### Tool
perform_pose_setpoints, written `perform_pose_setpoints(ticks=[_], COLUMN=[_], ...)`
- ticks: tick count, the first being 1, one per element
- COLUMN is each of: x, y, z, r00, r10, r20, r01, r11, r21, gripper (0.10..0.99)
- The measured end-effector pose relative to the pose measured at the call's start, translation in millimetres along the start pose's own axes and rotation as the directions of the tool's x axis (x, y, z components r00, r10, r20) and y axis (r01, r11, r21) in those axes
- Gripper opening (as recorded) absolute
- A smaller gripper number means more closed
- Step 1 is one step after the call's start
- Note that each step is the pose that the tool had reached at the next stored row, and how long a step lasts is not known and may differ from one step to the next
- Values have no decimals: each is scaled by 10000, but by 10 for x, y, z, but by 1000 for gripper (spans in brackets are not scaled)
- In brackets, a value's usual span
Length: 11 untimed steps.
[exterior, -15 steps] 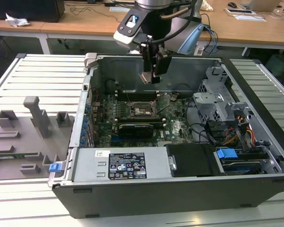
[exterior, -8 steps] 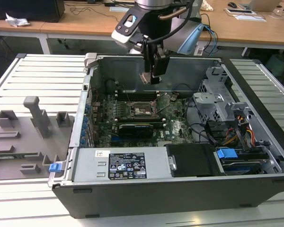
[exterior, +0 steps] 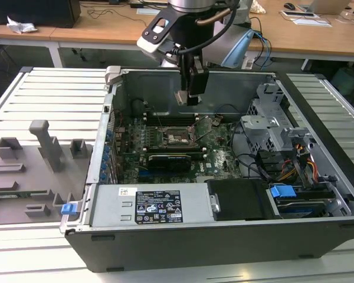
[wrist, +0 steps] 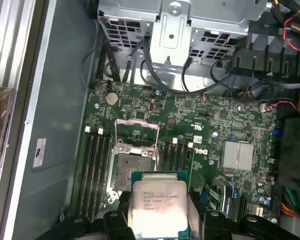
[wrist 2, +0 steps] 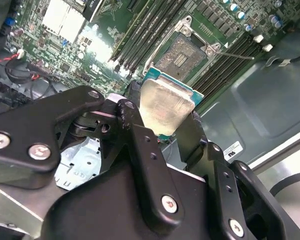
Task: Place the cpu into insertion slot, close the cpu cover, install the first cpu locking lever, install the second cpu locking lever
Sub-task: 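Place the cpu into insertion slot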
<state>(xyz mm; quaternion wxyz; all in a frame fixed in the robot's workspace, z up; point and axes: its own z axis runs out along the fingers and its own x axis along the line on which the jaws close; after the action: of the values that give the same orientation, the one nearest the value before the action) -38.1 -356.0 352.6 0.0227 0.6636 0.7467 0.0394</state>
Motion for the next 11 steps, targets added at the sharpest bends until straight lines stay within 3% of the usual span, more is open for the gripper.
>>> perform_pose_setpoints(ticks=[5, 11], x=[0, -1], y=[-2, -7], z=[27, 75], r00=[9991, 9988], r10=[428, 478], r20=[38, 43], r01=[-428, -478], r11=[9991, 9989], r21=[-9, -10], gripper=[529, 529])
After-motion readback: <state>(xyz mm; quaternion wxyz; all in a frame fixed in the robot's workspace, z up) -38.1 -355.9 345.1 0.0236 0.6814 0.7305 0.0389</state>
